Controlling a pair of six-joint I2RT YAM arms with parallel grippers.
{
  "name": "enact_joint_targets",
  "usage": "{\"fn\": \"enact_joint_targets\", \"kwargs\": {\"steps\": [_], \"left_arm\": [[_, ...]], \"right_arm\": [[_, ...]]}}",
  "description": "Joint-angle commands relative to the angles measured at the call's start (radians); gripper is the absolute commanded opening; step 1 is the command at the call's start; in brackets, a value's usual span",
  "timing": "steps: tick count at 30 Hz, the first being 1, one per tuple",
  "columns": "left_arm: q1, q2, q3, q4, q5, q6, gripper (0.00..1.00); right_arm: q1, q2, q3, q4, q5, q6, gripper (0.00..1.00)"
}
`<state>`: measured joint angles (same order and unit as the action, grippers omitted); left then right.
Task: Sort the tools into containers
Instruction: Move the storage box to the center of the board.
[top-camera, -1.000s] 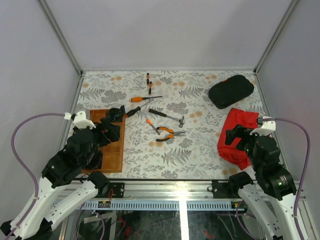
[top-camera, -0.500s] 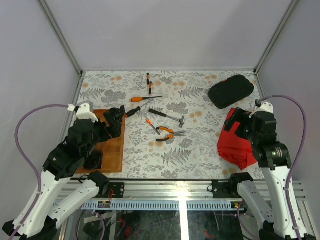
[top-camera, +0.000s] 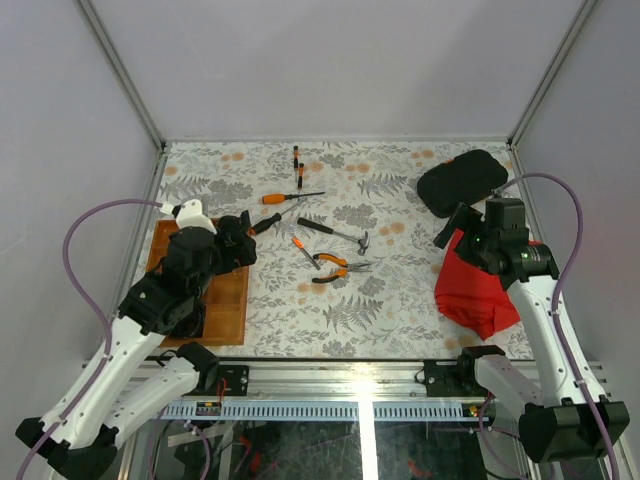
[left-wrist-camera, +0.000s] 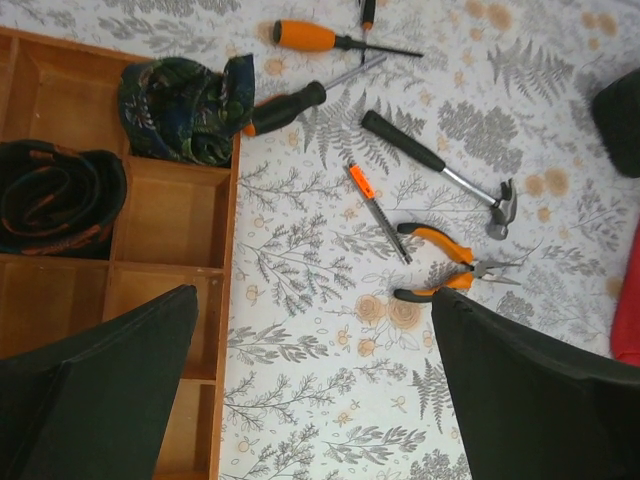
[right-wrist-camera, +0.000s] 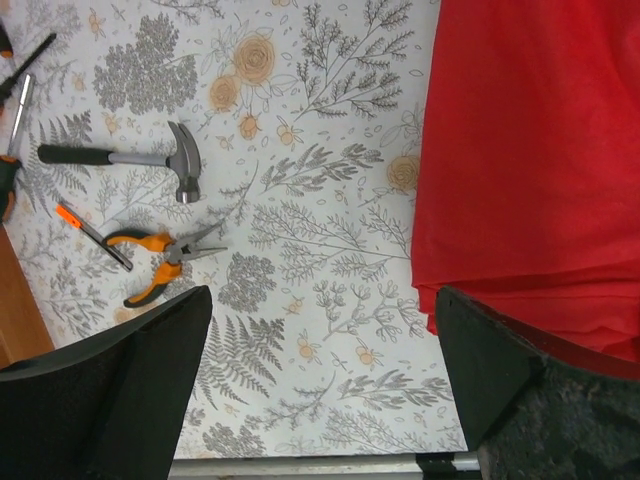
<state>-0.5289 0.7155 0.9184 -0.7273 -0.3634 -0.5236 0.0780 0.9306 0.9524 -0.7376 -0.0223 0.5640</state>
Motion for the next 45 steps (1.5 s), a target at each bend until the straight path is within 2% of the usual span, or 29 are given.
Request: {"fn": "enact_joint_targets", "kwargs": {"steps": [1, 6, 15, 19, 22, 25, 29, 34, 37, 40, 43, 45], "left_arm": [[0.009, 0.020, -0.055, 0.109, 0.047, -0.012, 1.00], [0.010, 0.069, -0.077, 0.122, 0.082, -0.020, 1.00], [0.010, 0.109, -0.080, 0.134, 0.139, -0.013, 1.00], [0.009, 0.102, -0.086, 0.163, 0.212, 0.015, 1.00], [0.011, 0.096, -0.088, 0.161, 0.205, 0.017, 1.00], [0.011, 0.088, -0.091, 0.160, 0.194, 0.015, 1.00], [0.011, 0.089, -0.093, 0.161, 0.194, 0.016, 1.00], [0.012, 0.109, -0.089, 0.158, 0.201, 0.017, 1.00], [0.014, 0.117, -0.088, 0.157, 0.196, 0.017, 1.00], [0.013, 0.122, -0.090, 0.157, 0.196, 0.017, 1.00], [0.014, 0.132, -0.089, 0.157, 0.198, 0.017, 1.00], [0.015, 0.137, -0.087, 0.157, 0.201, 0.017, 1.00]], "right_arm": [[-0.008, 0.040, 0.034, 0.090, 0.026, 0.080, 0.99], [-0.009, 0.166, 0.098, 0.159, 0.088, 0.075, 0.99], [-0.028, 0.477, 0.302, 0.294, 0.296, 0.051, 0.99], [-0.105, 0.612, 0.415, 0.390, 0.197, 0.056, 0.99], [-0.168, 0.685, 0.454, 0.486, 0.085, 0.099, 0.99], [-0.208, 0.775, 0.506, 0.537, 0.042, 0.115, 0.99], [-0.250, 0.934, 0.677, 0.485, 0.048, 0.097, 0.99], [-0.269, 1.261, 1.153, 0.191, 0.135, 0.043, 0.99], [-0.273, 1.383, 1.325, 0.150, 0.190, 0.013, 0.99], [-0.281, 1.405, 1.304, 0.283, 0.167, -0.020, 0.99], [-0.296, 1.403, 1.240, 0.429, 0.049, -0.080, 0.99], [-0.305, 1.401, 1.196, 0.504, -0.012, -0.063, 0.99]]}}
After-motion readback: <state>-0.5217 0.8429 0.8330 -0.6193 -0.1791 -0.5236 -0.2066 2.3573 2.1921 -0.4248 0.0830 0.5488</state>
